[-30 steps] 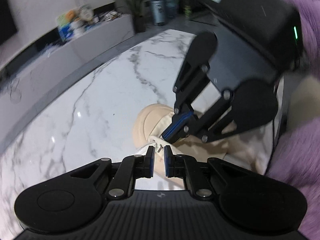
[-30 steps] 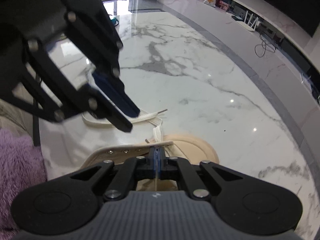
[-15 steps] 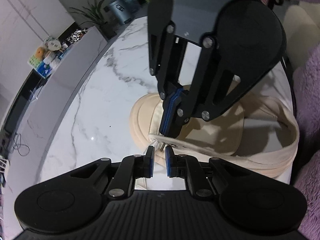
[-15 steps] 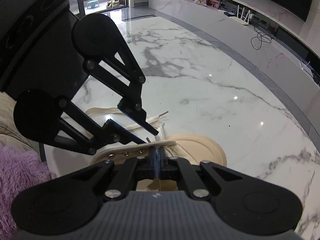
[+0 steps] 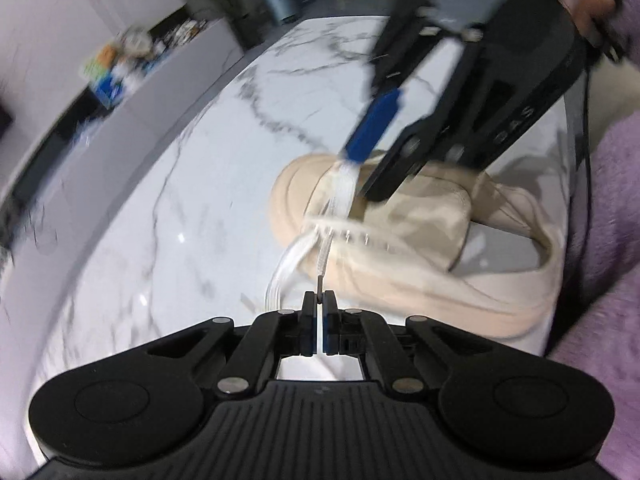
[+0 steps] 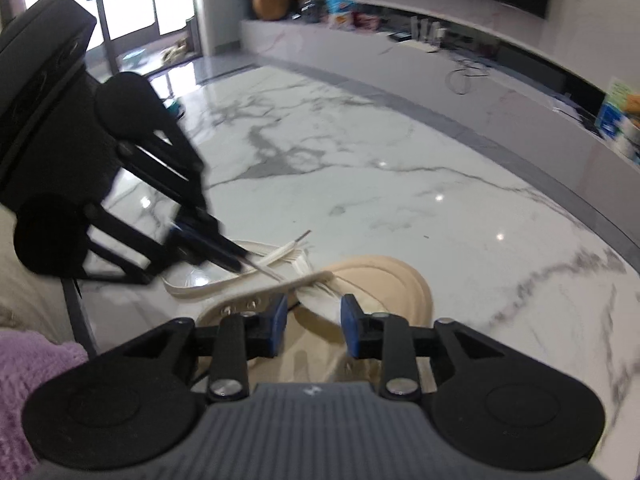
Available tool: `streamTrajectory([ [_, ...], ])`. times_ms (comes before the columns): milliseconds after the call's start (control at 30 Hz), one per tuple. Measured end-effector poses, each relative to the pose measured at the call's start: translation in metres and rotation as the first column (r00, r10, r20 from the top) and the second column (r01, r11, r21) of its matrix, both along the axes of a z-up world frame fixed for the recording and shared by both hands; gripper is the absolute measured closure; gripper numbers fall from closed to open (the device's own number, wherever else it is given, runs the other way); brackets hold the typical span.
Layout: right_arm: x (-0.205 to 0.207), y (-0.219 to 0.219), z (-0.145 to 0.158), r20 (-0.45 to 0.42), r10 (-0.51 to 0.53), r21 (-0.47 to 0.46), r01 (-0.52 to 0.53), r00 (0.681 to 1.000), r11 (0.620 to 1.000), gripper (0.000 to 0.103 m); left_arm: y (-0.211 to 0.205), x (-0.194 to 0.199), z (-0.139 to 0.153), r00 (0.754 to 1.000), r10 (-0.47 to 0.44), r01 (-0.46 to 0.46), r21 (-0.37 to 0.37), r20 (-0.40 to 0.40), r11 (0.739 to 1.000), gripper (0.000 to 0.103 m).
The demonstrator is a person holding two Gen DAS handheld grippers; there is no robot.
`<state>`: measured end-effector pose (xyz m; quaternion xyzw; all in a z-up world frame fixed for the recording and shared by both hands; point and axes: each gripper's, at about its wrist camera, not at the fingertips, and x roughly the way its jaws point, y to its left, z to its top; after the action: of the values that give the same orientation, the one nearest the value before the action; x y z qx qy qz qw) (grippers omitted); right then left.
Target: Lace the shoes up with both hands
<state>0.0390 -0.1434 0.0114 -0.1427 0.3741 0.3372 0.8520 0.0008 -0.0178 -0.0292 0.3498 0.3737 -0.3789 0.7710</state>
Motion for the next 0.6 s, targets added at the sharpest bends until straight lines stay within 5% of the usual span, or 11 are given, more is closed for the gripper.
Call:
streamTrajectory([
  [233,-0.025,-0.026,0.001,-0.034,-0.19,0.065,0.192,0.981,0.979,0.07,0.067,-0.012,0.06,0.975,0.184,-0.202,-0.151,-0.128,0.968,0.103],
  [400,-0.031,-0.033,-0.009,-0.092,-0.286,0.134,0.297,0.954,0.946,0.07,0.116,-0.027,0.113,0.938,0.317,-0.343,-0.239,-0.142,0.908,0.103],
  [600,-0.029,-0.028,-0.018,-0.111,-0.343,0.119,0.355,0.933,0.927,0.071,0.165,-0.05,0.157,0.889,0.446,-0.457,-0.248,-0.102,0.854,0.103],
])
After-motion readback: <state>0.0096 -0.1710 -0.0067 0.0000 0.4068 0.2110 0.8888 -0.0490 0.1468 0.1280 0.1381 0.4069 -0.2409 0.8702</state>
